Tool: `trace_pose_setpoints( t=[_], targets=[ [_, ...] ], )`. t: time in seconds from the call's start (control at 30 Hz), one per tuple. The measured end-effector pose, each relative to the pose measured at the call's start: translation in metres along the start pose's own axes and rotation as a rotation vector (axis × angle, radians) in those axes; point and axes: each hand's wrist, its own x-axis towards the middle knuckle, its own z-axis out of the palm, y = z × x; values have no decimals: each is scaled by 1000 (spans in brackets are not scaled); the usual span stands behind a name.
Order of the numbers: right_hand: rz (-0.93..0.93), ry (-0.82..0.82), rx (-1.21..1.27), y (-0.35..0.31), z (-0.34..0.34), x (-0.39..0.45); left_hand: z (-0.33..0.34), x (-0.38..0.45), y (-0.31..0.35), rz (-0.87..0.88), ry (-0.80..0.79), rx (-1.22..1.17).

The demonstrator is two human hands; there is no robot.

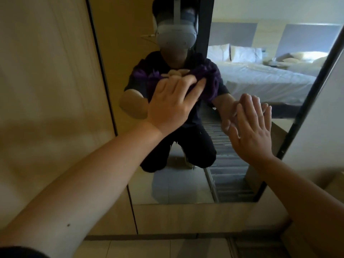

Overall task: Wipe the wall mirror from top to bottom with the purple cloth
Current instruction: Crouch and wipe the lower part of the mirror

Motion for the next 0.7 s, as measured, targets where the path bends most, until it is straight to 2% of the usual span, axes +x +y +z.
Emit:
trace_pose_setpoints(
  t=[0.1,0.3,0.47,0.6,0.7],
  targets=[
    [-9,45,23,2,8,-5,7,-39,24,9,-17,-30],
    [-40,114,39,6,15,-7,4,-145,51,287,-163,-104],
    [-36,118,27,7,15,-5,2,-177,61,271,-165,-116],
    [-26,68,50,7,5,-7,-8,-224,70,323,-287,-145],
    [4,56,64,16,-8,-10,-13,-227,73,272,-359,-183]
  ],
)
